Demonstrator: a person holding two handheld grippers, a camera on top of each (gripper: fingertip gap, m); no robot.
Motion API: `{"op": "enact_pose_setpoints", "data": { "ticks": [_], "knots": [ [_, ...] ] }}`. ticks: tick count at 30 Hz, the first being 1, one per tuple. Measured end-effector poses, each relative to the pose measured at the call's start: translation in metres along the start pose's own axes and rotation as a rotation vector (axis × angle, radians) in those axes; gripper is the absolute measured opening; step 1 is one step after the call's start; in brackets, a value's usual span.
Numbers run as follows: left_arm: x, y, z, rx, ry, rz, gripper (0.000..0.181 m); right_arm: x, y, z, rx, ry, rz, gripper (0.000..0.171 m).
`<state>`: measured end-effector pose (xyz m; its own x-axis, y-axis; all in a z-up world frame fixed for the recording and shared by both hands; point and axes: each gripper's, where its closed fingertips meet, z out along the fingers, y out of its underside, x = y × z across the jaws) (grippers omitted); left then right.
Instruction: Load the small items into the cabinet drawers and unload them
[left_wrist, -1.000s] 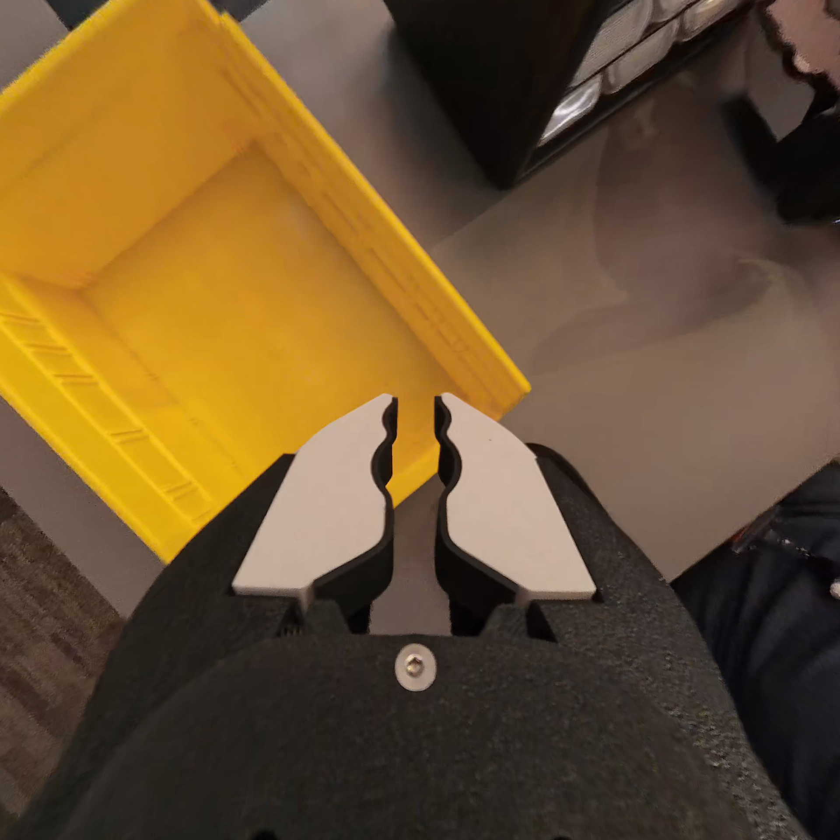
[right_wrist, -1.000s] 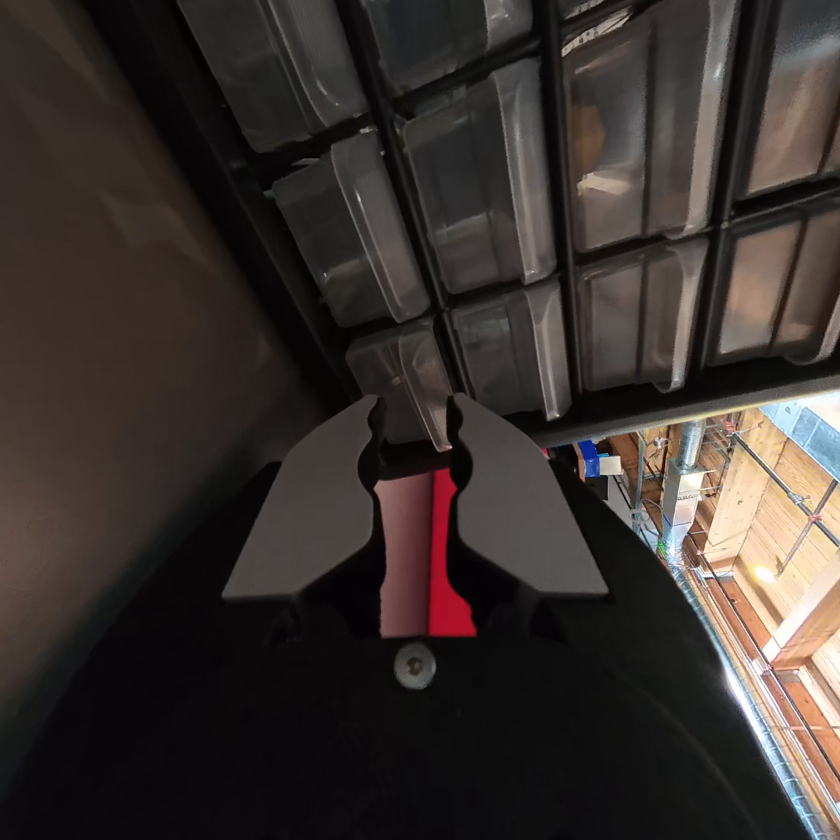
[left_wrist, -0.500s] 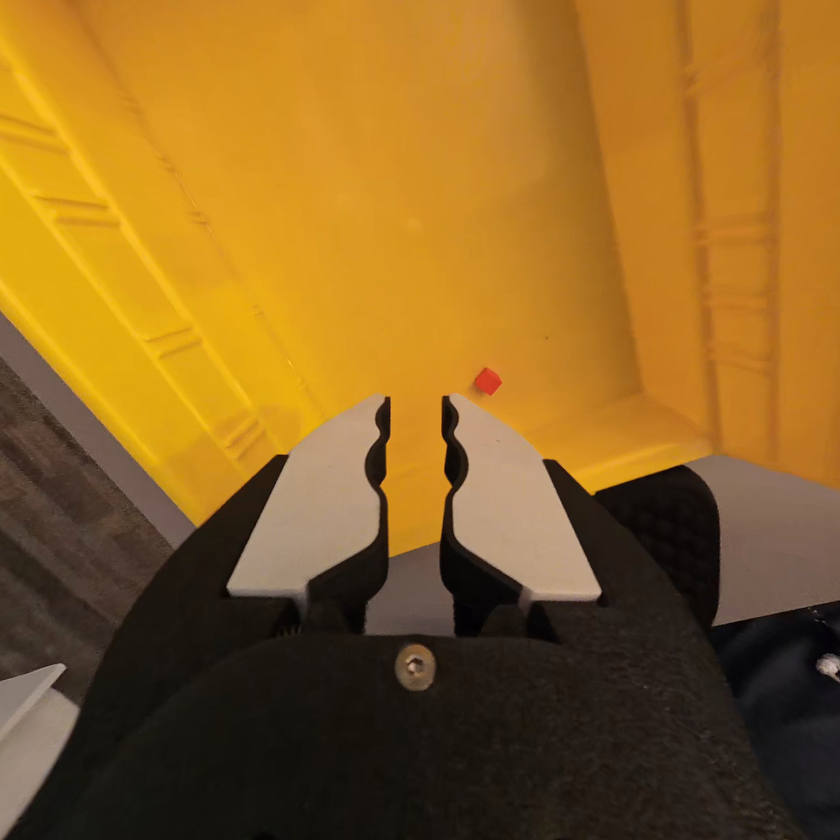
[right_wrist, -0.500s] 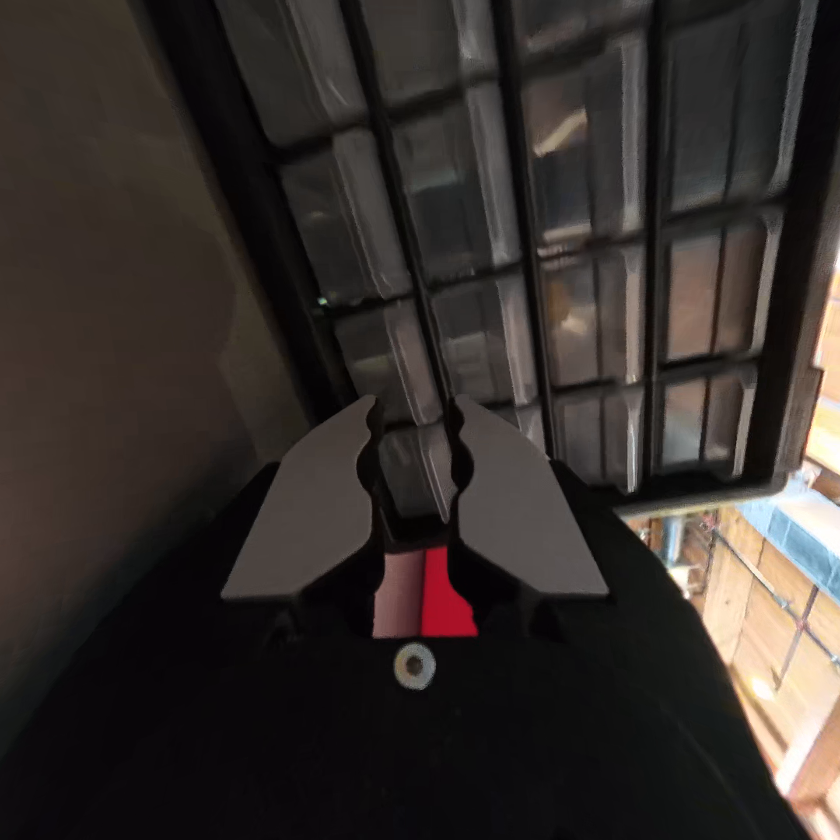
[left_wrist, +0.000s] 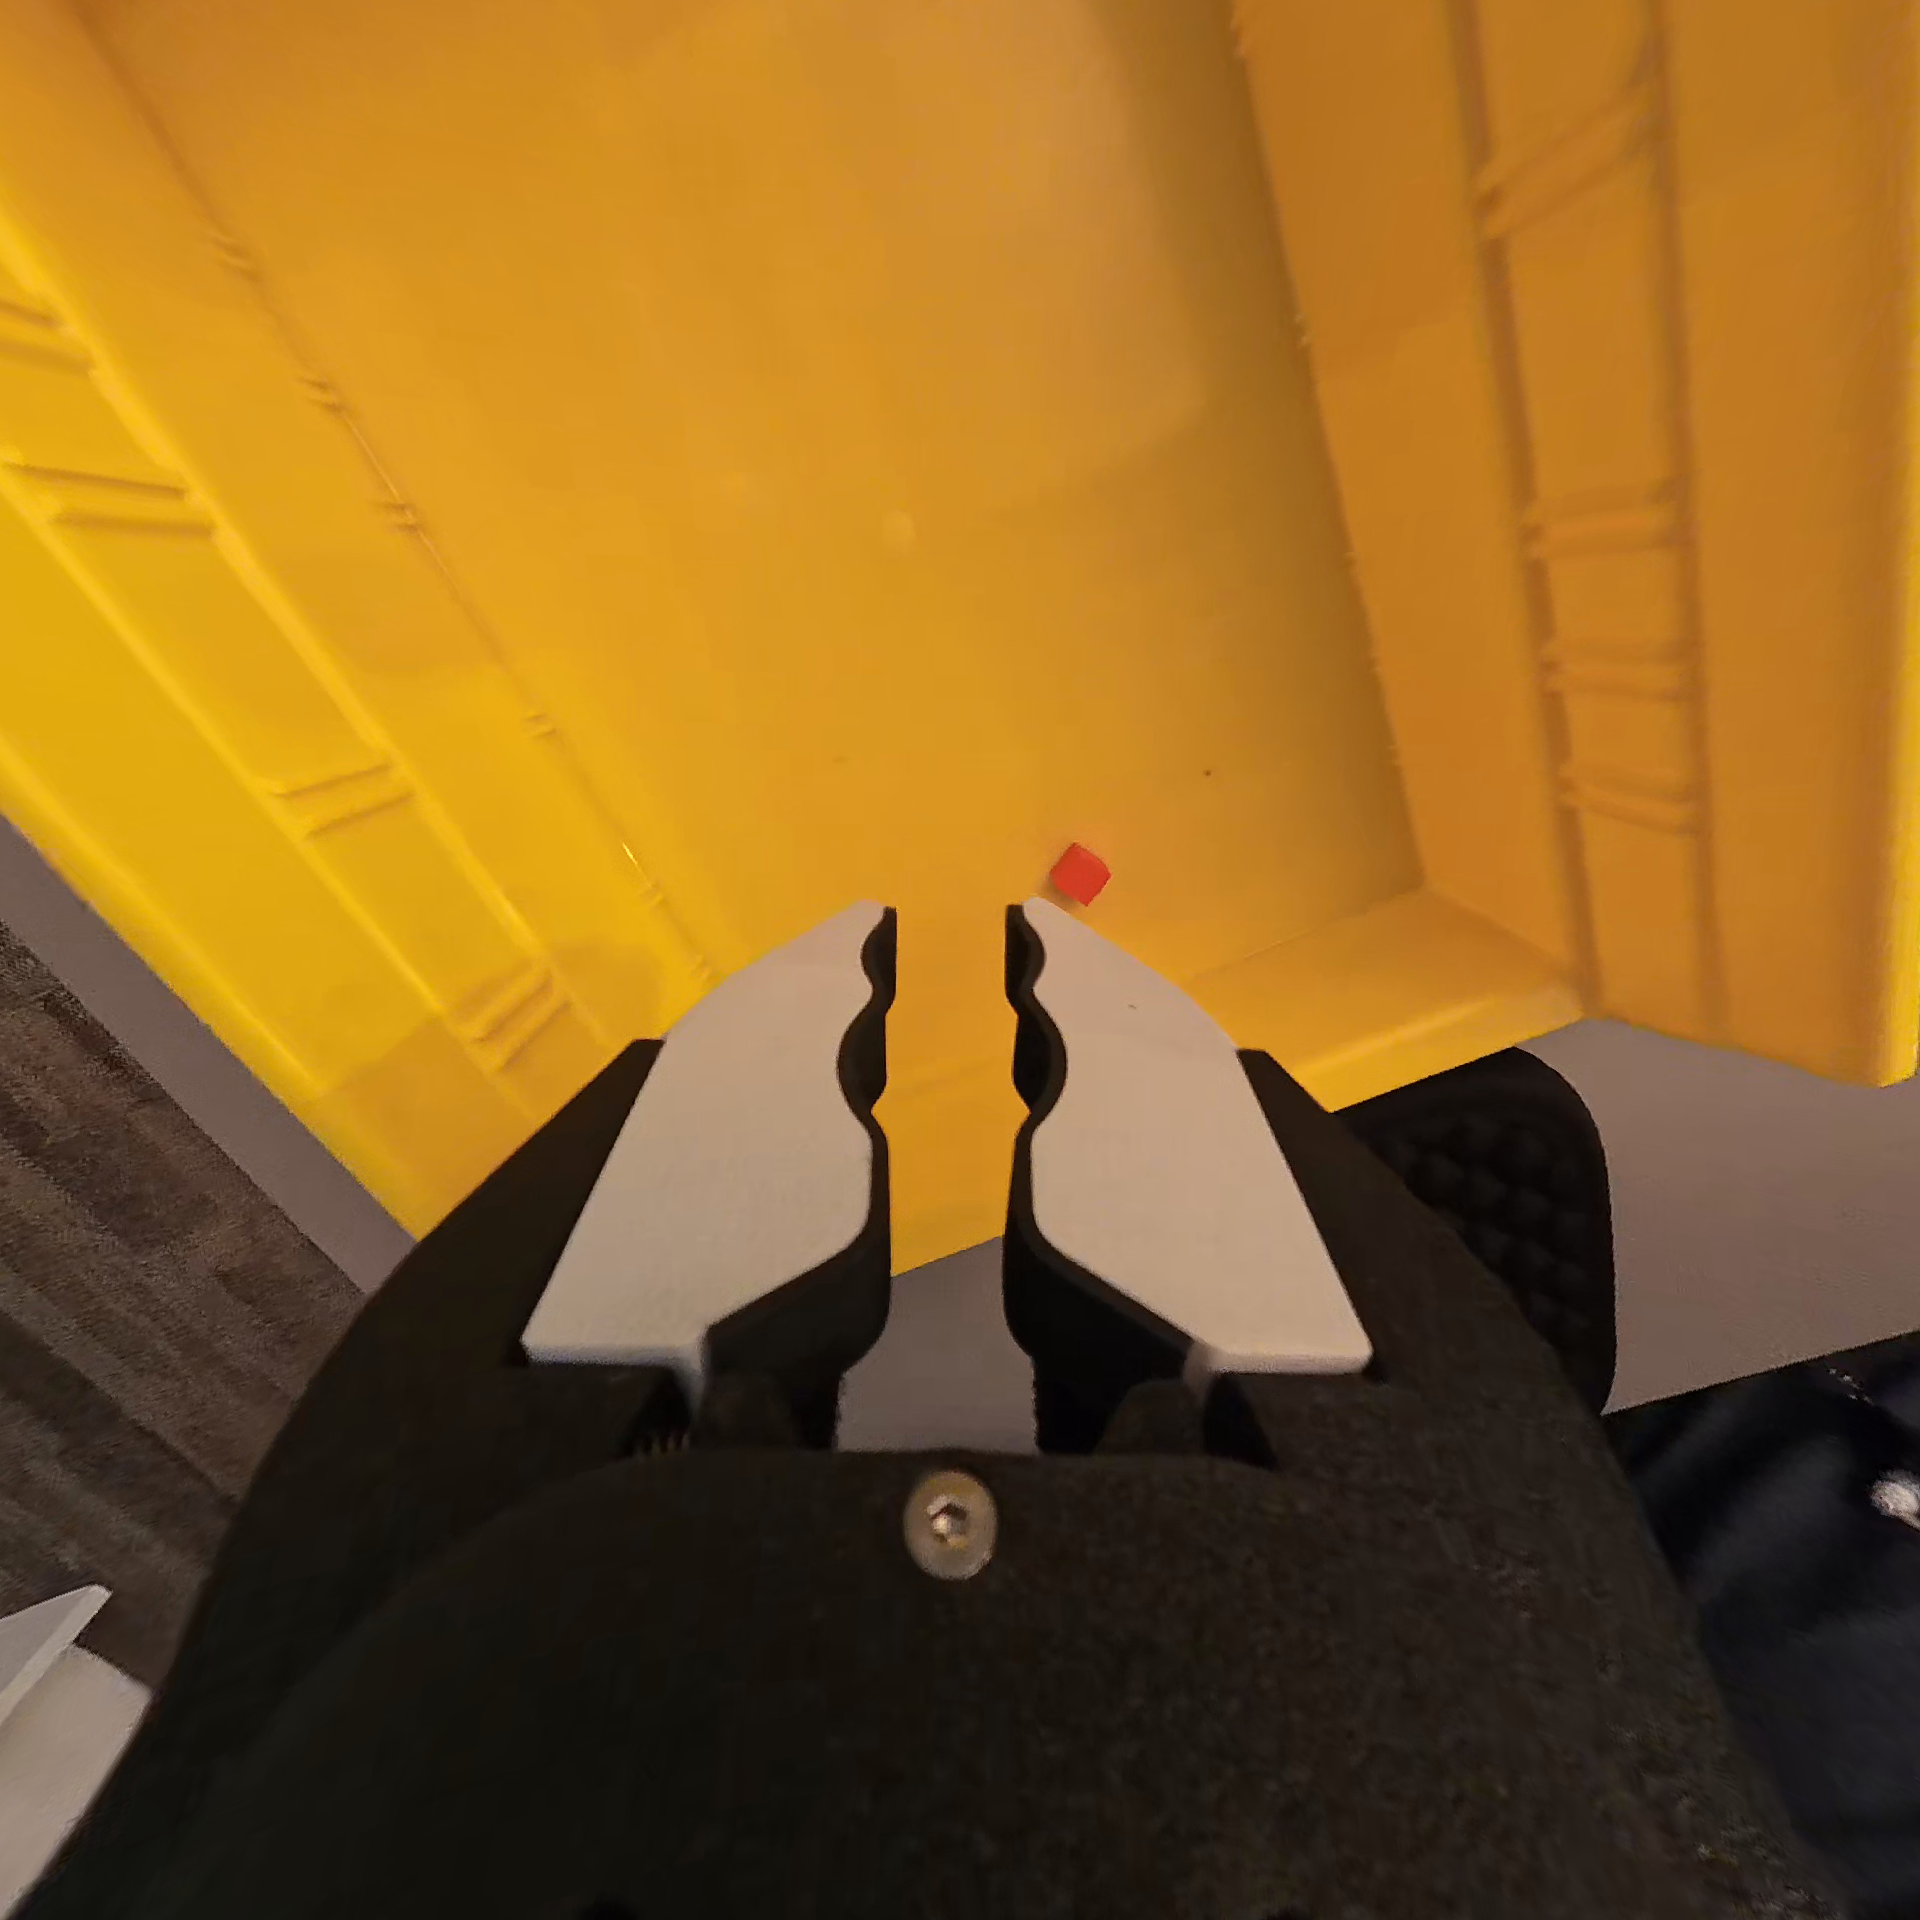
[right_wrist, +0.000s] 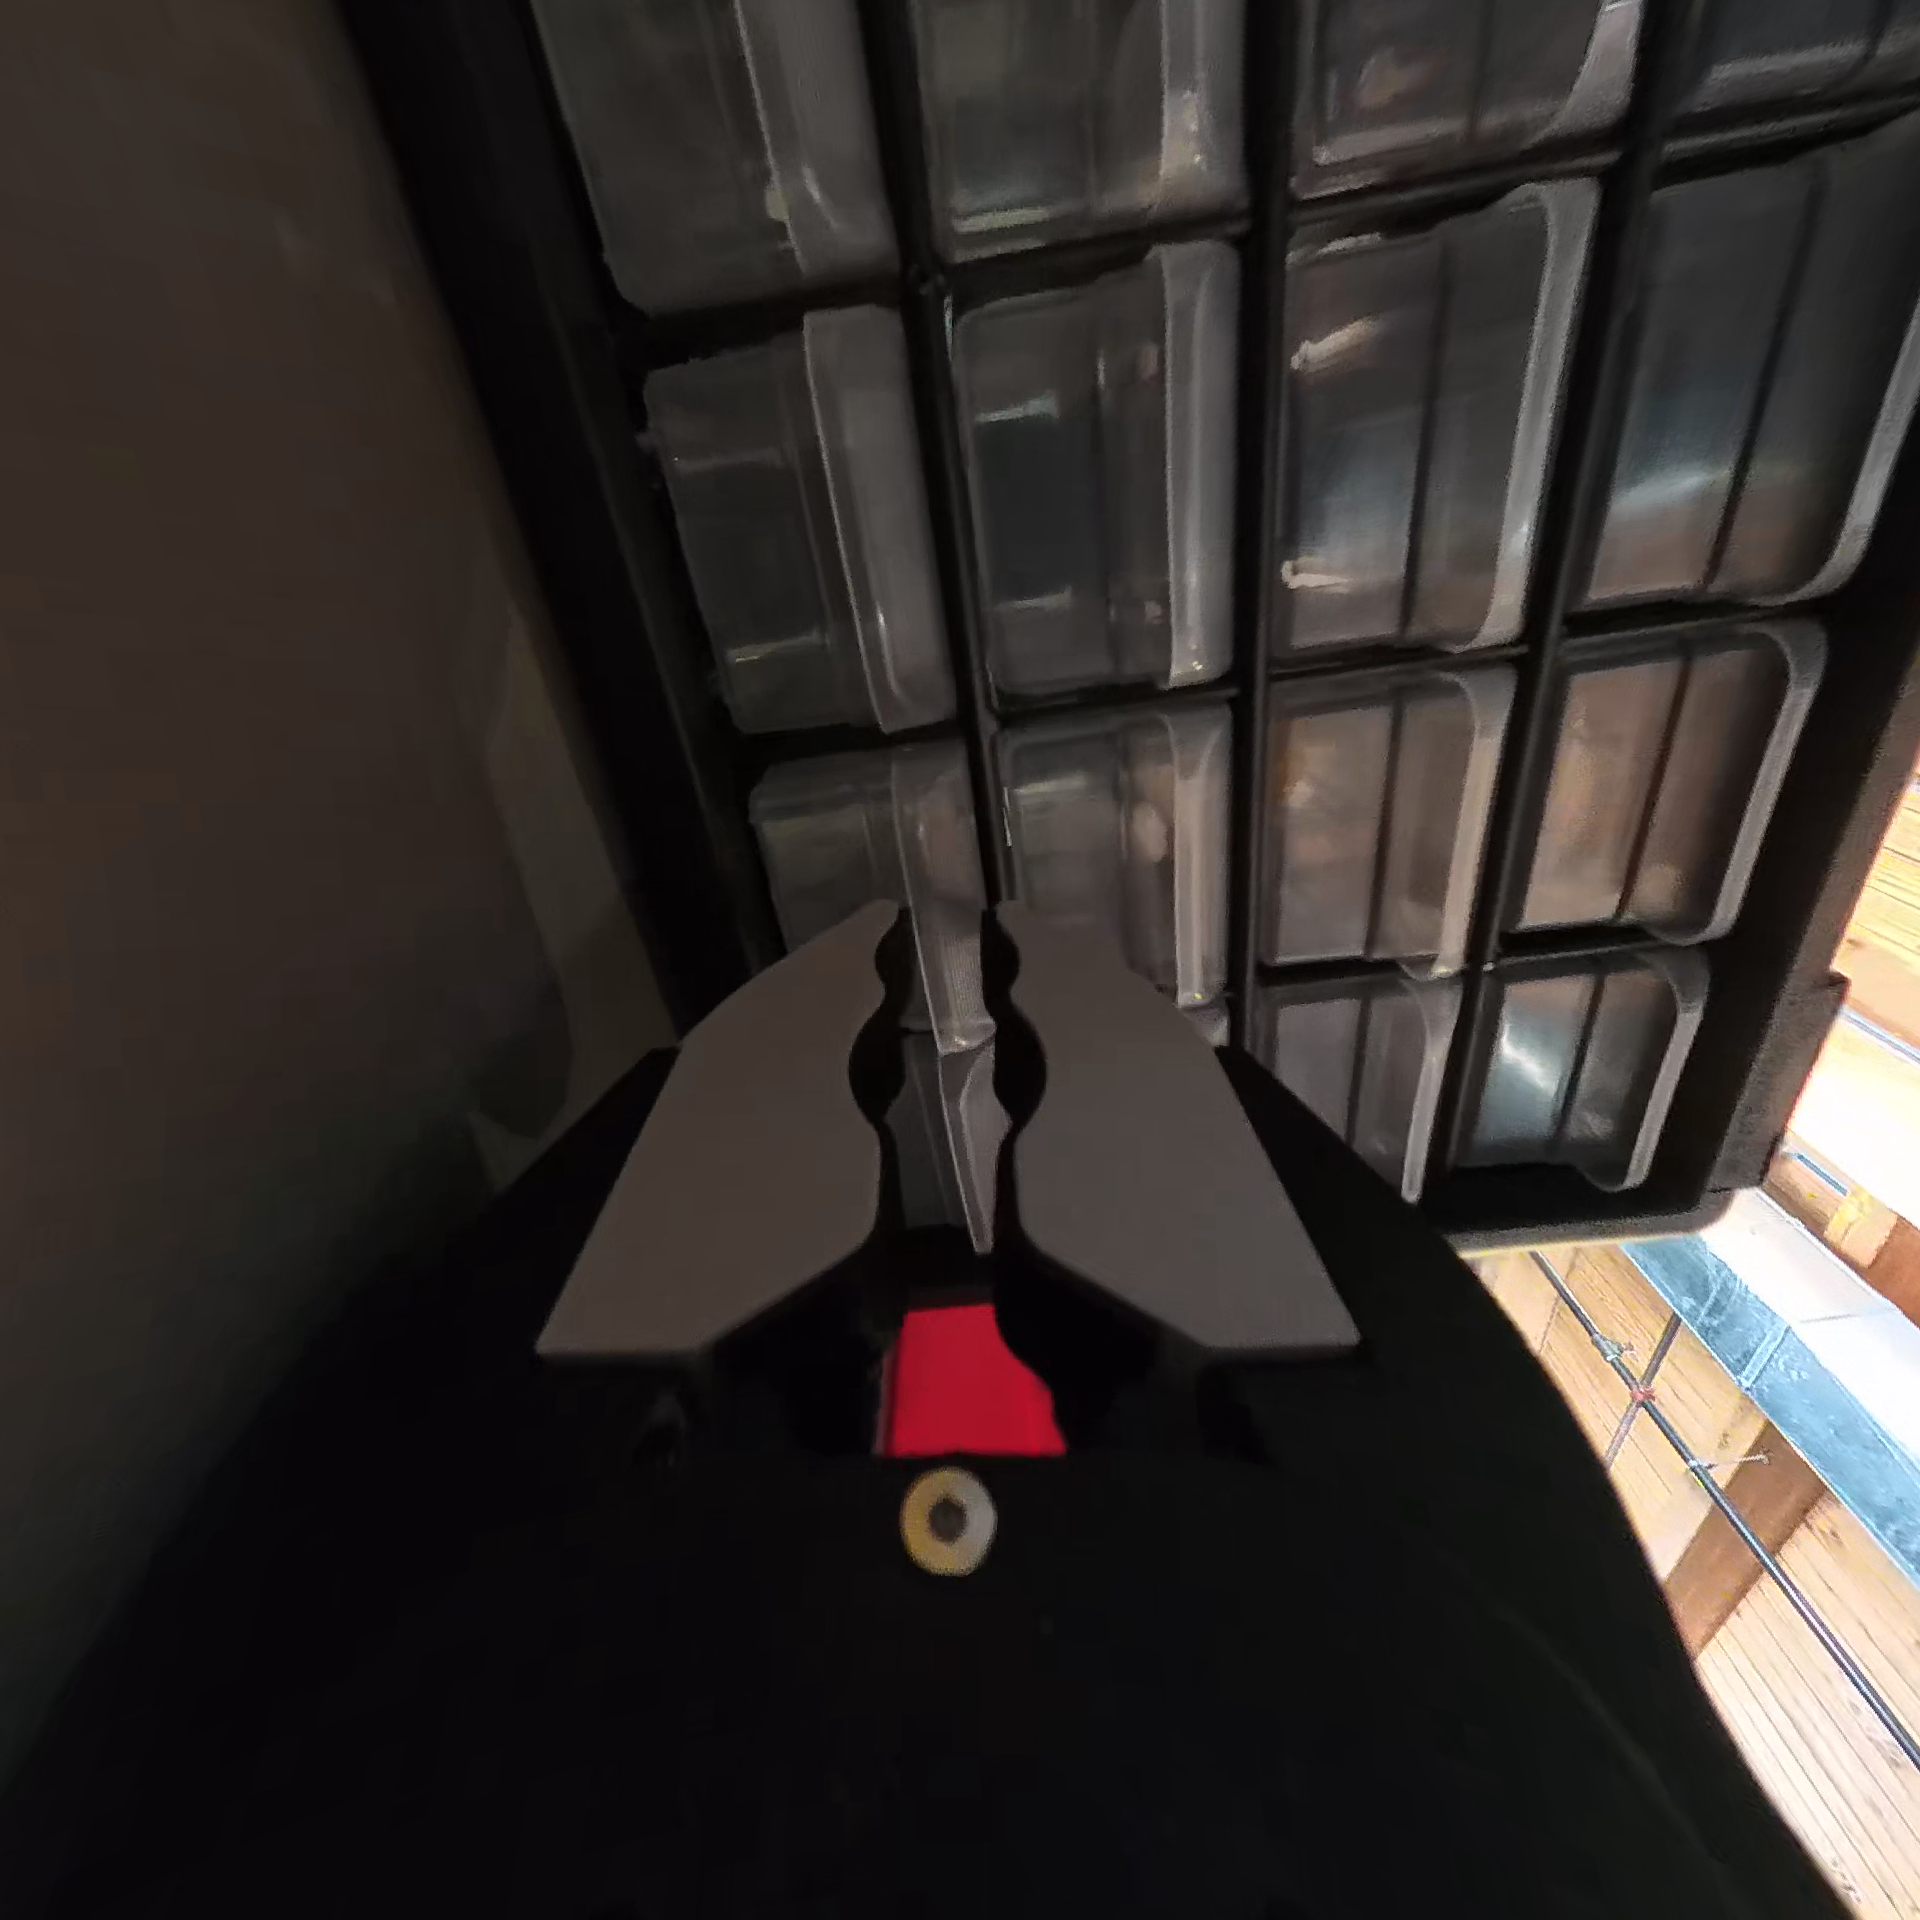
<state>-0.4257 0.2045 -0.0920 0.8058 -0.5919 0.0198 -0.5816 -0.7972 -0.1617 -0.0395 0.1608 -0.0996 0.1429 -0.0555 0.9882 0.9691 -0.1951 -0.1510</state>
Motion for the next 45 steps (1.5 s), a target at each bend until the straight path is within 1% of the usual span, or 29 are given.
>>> {"op": "enact_pose_setpoints", "data": {
  "ticks": [7, 13, 16, 26, 29, 30, 33, 36, 40, 42, 44, 45],
  "knots": [
    [0.009, 0.022, 0.023, -0.181, 0.009, 0.021, 0.024, 0.000, 0.000, -0.036, 0.018, -0.015, 0.001, 0.013],
    [0.021, 0.023, 0.034, -0.228, 0.057, 0.060, 0.030, 0.002, -0.003, -0.063, 0.028, -0.019, 0.015, 0.013],
    [0.028, 0.023, 0.038, -0.240, 0.082, 0.101, 0.031, 0.002, -0.001, -0.067, 0.023, -0.028, 0.029, 0.013],
    [0.026, 0.022, 0.056, -0.297, 0.041, 0.184, 0.025, 0.001, 0.000, -0.067, 0.022, -0.038, 0.044, 0.013],
    [0.026, 0.023, 0.057, -0.306, 0.038, 0.188, 0.020, 0.001, 0.000, -0.067, 0.023, -0.041, 0.046, 0.013],
    [0.030, 0.024, 0.057, -0.311, 0.065, 0.186, 0.012, 0.001, 0.000, -0.067, 0.022, -0.042, 0.047, 0.013],
    [0.024, 0.025, 0.054, -0.312, 0.021, 0.199, 0.012, 0.000, 0.000, -0.068, 0.019, -0.047, 0.052, 0.013],
    [0.023, 0.022, 0.041, -0.259, 0.021, 0.174, 0.012, -0.001, 0.001, -0.070, 0.016, -0.051, 0.051, 0.013],
    [0.032, 0.010, 0.003, -0.096, 0.029, 0.144, 0.011, -0.001, 0.001, -0.075, 0.011, -0.054, 0.051, 0.013],
    [0.056, 0.002, -0.022, 0.016, 0.069, 0.174, 0.011, -0.001, 0.000, -0.075, 0.016, -0.053, 0.052, 0.013],
    [0.094, -0.011, -0.048, 0.154, 0.134, 0.266, 0.011, -0.001, -0.001, -0.075, 0.023, -0.050, 0.050, 0.014],
    [0.117, -0.016, -0.058, 0.211, 0.170, 0.326, 0.011, -0.001, -0.001, -0.075, 0.025, -0.049, 0.051, 0.016]
  ]
}}
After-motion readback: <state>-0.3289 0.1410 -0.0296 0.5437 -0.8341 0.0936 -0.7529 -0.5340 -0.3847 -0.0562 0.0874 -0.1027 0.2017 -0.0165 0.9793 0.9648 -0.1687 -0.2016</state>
